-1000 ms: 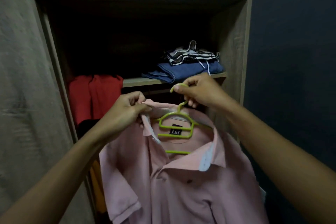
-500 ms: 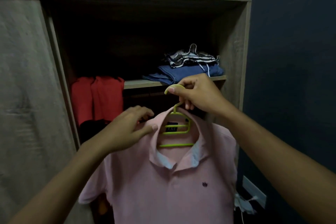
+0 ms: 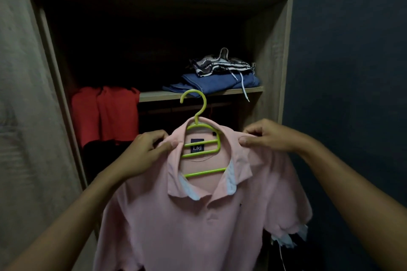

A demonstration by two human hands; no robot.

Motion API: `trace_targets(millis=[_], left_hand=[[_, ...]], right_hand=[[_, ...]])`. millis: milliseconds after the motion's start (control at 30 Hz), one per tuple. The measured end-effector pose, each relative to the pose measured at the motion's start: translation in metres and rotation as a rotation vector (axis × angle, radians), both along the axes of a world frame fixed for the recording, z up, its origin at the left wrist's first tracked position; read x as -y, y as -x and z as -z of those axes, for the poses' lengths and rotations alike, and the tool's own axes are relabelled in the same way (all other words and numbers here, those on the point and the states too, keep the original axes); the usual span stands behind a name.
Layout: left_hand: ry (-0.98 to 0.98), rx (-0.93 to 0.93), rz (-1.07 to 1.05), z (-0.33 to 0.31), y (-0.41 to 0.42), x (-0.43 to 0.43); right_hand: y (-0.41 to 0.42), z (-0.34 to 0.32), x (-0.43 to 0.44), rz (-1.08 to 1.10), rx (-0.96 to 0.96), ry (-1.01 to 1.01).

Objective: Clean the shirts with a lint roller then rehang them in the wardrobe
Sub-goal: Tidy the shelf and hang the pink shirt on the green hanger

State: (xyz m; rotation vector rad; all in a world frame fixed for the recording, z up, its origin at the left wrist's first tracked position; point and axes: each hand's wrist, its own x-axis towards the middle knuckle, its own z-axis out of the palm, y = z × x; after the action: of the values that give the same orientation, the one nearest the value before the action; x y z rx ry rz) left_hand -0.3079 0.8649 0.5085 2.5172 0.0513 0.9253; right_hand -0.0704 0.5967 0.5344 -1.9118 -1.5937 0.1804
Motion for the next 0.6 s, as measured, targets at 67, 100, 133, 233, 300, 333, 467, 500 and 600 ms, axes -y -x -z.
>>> trace_targets(millis=[67, 100, 133, 233, 300, 333, 467, 500, 600], left_hand=[[0.019, 0.006, -0.013, 0.007, -0.005, 0.0], [0.022, 0.021, -0.038, 0.01, -0.007, 0.0], [0.023, 0.041, -0.075, 0.012, -0.008, -0.001], [0.057, 0.124, -0.21, 0.019, -0.009, -0.004], [0.114, 0.156, -0.276, 0.027, -0.01, -0.007], [0.14, 0.153, -0.3, 0.033, -0.011, -0.008], [0.173, 0.123, -0.393, 0.057, -0.018, -0.013], [0.185, 0.116, -0.408, 0.059, -0.019, -0.016], [0.217, 0.082, -0.443, 0.061, -0.026, -0.024]], right_hand=[[0.002, -0.008, 0.003, -0.027, 0.008, 0.015], [0.002, -0.011, 0.004, -0.037, 0.004, 0.021], [0.001, -0.013, 0.004, -0.044, -0.001, 0.028], [0.0, -0.015, 0.002, -0.04, 0.037, 0.093], [-0.001, -0.013, -0.003, -0.012, 0.094, 0.185], [-0.002, -0.011, -0.006, 0.015, 0.12, 0.236], [-0.005, 0.002, -0.02, 0.149, 0.185, 0.372], [-0.006, 0.004, -0.024, 0.178, 0.197, 0.385], [-0.012, 0.01, -0.038, 0.251, 0.199, 0.4]])
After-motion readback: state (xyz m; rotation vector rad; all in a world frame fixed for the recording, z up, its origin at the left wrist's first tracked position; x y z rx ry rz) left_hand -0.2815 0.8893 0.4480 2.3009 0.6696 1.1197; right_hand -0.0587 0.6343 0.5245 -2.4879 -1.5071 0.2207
